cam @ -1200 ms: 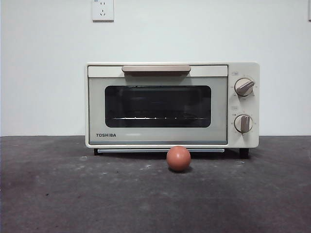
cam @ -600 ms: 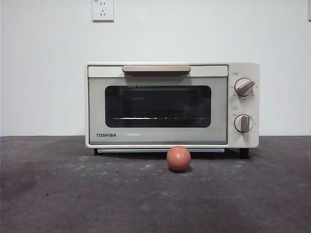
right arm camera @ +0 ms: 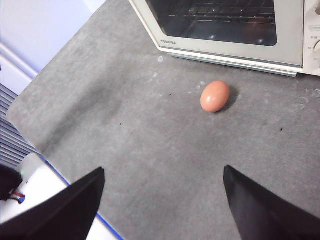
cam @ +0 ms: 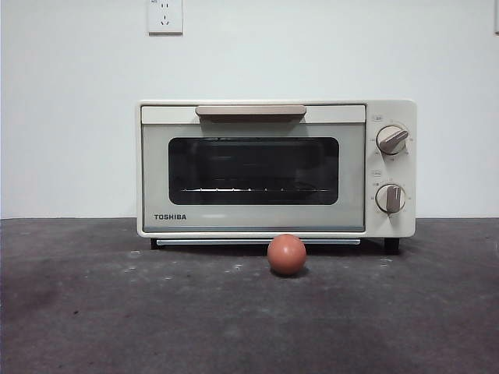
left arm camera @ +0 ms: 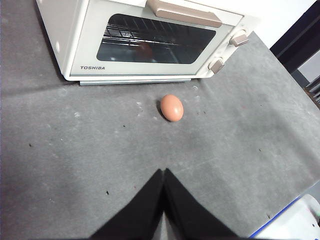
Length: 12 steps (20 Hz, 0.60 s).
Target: Eggoven
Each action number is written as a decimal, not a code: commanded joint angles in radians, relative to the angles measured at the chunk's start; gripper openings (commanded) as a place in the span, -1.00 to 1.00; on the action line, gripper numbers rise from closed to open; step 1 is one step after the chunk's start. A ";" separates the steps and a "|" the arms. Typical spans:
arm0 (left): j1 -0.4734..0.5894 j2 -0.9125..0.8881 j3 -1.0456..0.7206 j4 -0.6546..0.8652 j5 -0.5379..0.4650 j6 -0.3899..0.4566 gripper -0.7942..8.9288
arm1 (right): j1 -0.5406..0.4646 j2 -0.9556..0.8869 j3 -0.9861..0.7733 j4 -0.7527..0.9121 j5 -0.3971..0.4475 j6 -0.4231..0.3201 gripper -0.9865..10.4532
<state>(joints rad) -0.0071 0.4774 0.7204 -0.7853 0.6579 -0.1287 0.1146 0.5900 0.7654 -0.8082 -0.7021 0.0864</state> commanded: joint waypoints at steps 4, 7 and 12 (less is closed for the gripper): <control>-0.001 0.005 0.015 0.008 0.005 0.013 -0.82 | 0.062 0.093 0.016 0.138 0.011 0.116 -0.16; -0.001 0.005 0.015 0.008 0.005 0.013 -0.82 | 0.133 0.163 0.016 0.213 0.080 0.160 -0.16; -0.001 0.005 0.015 0.008 0.005 0.013 -0.82 | 0.293 0.291 0.016 0.332 0.261 0.227 -0.16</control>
<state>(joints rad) -0.0071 0.4778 0.7204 -0.7853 0.6579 -0.1287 0.3790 0.8612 0.7662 -0.5003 -0.4736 0.2703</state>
